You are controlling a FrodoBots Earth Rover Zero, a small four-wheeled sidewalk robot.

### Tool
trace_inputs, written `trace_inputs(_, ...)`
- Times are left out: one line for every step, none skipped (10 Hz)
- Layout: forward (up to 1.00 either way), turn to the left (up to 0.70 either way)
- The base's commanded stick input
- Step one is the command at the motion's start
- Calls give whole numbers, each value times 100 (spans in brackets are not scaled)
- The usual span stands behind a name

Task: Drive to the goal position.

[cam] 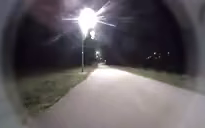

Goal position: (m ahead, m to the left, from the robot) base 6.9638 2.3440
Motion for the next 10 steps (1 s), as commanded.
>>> trace_inputs(70, 0)
trace_inputs(70, 0)
trace_inputs(70, 0)
trace_inputs(70, 0)
trace_inputs(70, 0)
trace_inputs(70, 0)
trace_inputs(70, 0)
trace_inputs(70, 0)
trace_inputs(70, 0)
trace_inputs(70, 0)
